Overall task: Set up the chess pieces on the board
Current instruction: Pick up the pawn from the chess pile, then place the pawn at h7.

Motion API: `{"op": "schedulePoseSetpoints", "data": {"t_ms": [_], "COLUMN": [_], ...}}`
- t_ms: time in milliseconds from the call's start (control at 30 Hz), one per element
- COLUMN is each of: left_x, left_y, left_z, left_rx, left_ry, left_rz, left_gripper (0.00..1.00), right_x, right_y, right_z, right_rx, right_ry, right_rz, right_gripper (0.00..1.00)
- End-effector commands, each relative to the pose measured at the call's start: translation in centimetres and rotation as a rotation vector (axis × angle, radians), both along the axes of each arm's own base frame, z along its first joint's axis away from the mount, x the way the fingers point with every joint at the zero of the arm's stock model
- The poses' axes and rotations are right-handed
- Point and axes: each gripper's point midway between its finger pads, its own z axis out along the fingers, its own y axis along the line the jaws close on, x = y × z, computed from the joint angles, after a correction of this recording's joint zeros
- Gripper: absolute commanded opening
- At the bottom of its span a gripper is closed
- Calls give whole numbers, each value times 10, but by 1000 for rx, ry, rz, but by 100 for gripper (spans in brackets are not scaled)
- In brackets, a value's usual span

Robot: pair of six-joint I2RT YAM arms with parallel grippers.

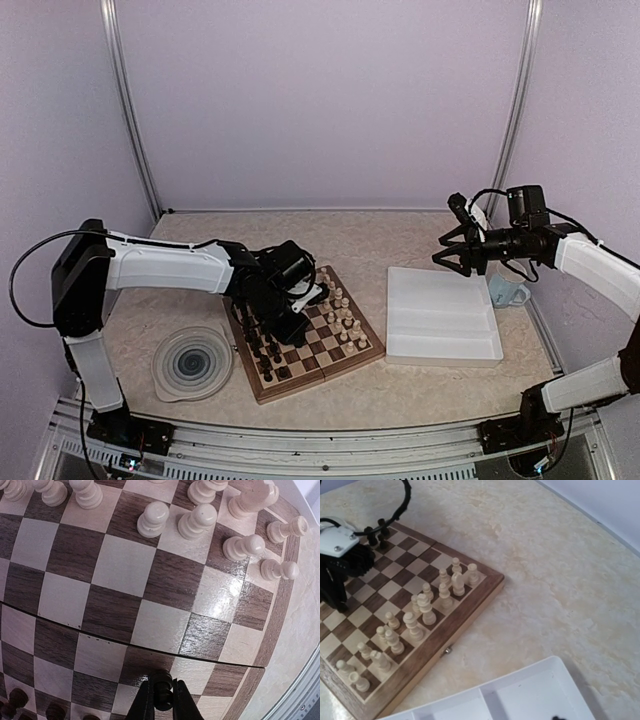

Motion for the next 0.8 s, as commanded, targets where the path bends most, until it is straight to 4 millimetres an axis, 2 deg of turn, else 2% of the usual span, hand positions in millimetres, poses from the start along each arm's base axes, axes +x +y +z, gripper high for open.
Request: {"op": "schedulePoseSetpoints", "data": {"t_ms": [0,133,367,467,633,767], "left_x": [15,40,93,107,120,127], "left_y": [2,22,76,89,109,115], "left_z": [14,33,55,57,47,44], "left_rx": [-7,-26,-18,-32,10,9], "left_ry": [-28,-71,-152,-150,-151,-153], "left_rz": [20,90,269,316,371,397], "left_gripper": [8,6,5,5,4,4], "right_x": [-1,0,1,1,1,0], "right_y": [0,-1,-2,-2,-2,-2], "right_z": [-4,-6,-8,-9,-9,-10], "right_rx": [6,0,-9,-12,-13,-14], "right_ry": [0,3,1,2,-1,3], "right_rz": [12,10,5,4,1,2], "right_gripper": [60,60,60,60,61,61]}}
